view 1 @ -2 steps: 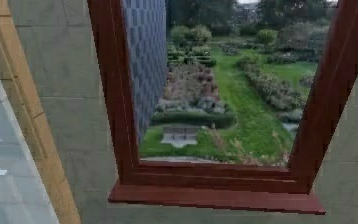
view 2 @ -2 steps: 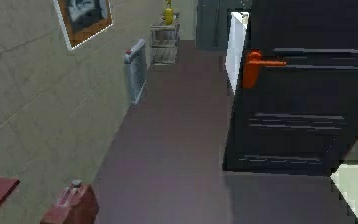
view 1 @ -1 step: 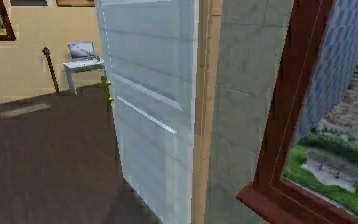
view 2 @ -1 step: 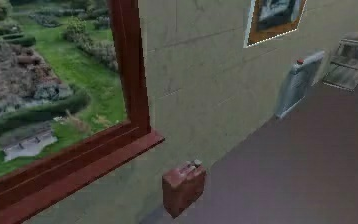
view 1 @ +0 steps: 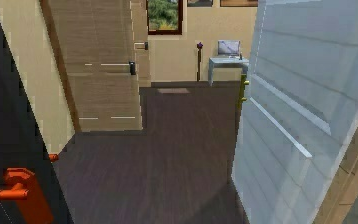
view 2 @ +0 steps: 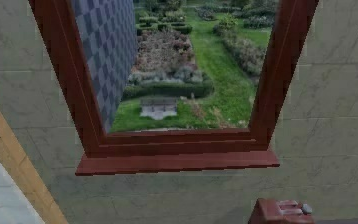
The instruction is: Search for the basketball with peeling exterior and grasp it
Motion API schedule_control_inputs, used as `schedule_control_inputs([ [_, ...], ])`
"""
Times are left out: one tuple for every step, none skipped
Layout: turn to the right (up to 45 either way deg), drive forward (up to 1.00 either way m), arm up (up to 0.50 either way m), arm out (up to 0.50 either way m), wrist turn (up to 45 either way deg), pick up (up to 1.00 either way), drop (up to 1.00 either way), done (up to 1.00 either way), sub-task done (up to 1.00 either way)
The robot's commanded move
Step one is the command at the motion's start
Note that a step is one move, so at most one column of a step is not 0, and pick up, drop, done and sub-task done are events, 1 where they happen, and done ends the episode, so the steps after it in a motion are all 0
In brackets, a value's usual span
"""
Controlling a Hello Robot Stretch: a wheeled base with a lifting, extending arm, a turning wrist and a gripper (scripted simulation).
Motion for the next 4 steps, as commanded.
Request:
schedule_control_inputs([
  [0.0,0.1,0.0,0.0,0.0,0.0,0.0,0.0,0.0],
  [-3.0,0.0,0.0,0.0,0.0,0.0,0.0,0.0,0.0],
  [0.0,1.0,0.0,0.0,0.0,0.0,0.0,0.0,0.0],
  [0.0,1.0,0.0,0.0,0.0,0.0,0.0,0.0,0.0],
])
